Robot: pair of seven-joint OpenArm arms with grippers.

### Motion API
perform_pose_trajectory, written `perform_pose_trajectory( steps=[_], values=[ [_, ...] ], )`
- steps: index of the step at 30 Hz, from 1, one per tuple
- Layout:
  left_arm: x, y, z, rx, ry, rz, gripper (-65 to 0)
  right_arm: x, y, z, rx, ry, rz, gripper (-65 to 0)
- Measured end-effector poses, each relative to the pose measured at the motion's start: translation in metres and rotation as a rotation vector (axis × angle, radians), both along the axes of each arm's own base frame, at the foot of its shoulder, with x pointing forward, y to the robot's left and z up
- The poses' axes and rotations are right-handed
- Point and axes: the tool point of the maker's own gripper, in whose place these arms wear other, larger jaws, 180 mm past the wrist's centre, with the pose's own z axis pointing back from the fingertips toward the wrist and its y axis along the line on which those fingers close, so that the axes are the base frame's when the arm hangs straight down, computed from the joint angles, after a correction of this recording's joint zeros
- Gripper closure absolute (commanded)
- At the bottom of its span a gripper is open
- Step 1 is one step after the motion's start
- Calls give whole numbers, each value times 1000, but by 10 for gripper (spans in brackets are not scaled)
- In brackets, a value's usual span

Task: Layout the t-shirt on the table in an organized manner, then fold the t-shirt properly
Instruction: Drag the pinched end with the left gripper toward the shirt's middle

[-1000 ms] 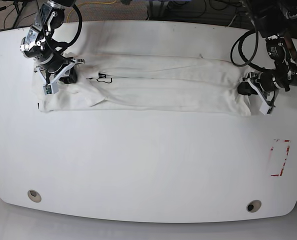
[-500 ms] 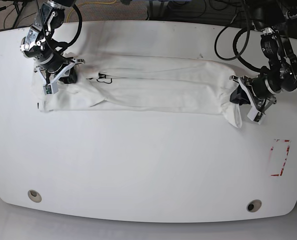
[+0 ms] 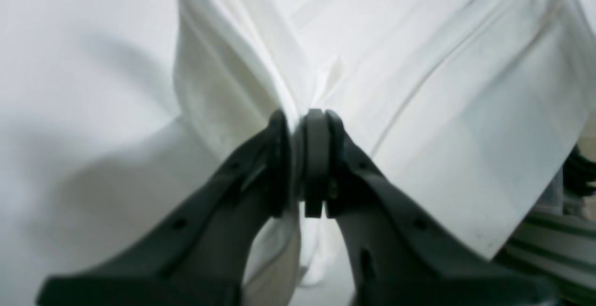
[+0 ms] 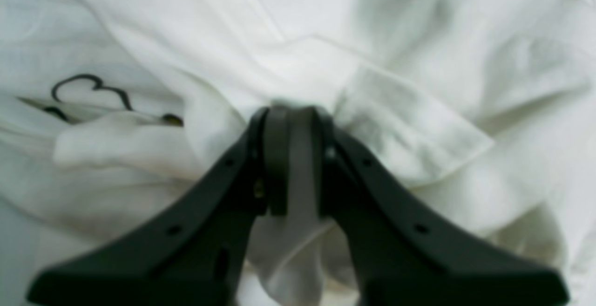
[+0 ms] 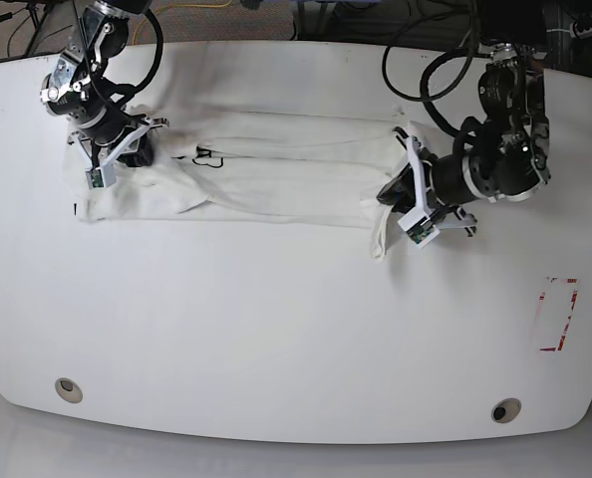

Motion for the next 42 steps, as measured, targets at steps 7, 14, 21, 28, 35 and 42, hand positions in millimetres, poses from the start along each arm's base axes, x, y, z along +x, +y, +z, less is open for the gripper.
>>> perform_pose_trajectory(
  steps=[7,14,21,28,35,42],
  values=[
    [-1,-51,6,-80,-7,-80,-22,0,-1,1,-3,-1,1,-87],
    [2,-80,-10,-40,28,-119,-22,0,-1,1,-2,-1,0,-87],
    [-5,-97,-15,-72,63,-138,-22,1,-1,1,-2,-2,1,-87],
    [-10,-110,-17,-71,70,-178,-44,1,-1,1,-2,-1,1,-87],
    [-10,-118,-26,-60,102,-209,-271,1,-1,1,-2,-1,1,-87],
    [-9,-129,-16,-54,94,-228,-342,1,-1,1,-2,-2,1,-87]
  ],
)
